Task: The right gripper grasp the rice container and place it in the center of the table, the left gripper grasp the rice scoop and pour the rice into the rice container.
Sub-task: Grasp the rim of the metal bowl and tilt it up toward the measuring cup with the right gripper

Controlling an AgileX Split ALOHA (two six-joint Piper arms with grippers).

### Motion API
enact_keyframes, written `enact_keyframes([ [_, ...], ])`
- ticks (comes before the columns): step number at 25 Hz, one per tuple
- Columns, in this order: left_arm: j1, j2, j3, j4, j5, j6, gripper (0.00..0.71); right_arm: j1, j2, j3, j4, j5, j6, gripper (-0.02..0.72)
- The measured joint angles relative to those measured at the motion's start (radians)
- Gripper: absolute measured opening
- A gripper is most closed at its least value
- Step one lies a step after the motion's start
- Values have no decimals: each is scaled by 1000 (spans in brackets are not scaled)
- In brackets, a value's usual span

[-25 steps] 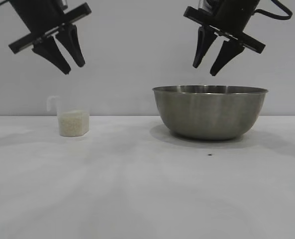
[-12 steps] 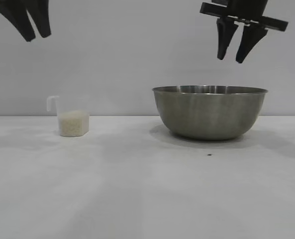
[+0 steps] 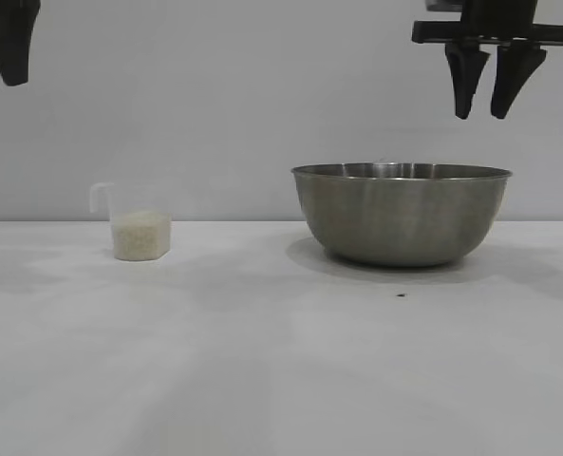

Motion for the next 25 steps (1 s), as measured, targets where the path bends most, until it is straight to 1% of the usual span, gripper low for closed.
enact_keyframes([
  [2,2,-1,22,34,0,-23,272,-16,6,0,6,0,0,312],
  [4,17,-1,40,31,-4,-31,272,-26,19,4,18,0,0,312],
  [10,119,-1,53,-45,-11,-31,272,-31,79,8,53,0,0,312],
  [13,152,-1,53,-49,-11,-31,272,-31,114,8,62,-2,0,312],
  [25,157,-1,53,-49,-18,-31,272,-31,173,8,85,-5,0,312],
])
